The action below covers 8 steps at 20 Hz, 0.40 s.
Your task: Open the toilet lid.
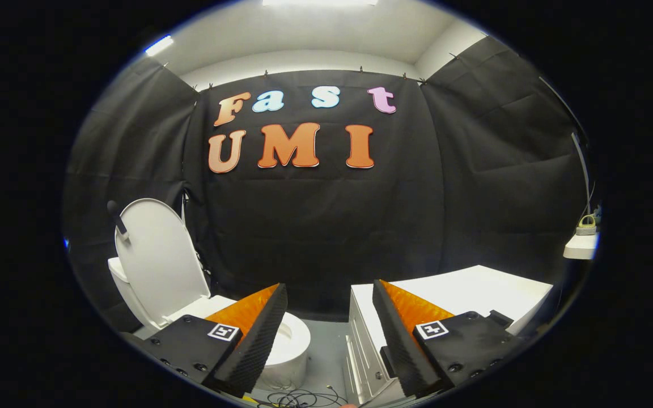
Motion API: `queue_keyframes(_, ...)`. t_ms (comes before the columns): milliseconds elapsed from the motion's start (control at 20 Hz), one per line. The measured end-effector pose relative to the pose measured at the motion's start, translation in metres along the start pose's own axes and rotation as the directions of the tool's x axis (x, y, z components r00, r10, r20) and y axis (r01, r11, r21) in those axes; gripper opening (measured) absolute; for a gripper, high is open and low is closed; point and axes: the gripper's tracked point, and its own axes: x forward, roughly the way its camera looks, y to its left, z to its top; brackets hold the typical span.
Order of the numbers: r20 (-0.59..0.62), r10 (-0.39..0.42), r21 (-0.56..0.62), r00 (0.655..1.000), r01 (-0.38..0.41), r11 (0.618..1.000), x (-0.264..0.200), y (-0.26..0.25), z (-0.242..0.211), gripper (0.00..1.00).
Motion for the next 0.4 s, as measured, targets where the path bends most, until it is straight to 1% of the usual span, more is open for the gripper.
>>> queue_keyframes(400, -0.003, -0.001, 0.001, 1.000, 0.001, 1.000, -0.0003, -0.0004, -0.0011, 0.97)
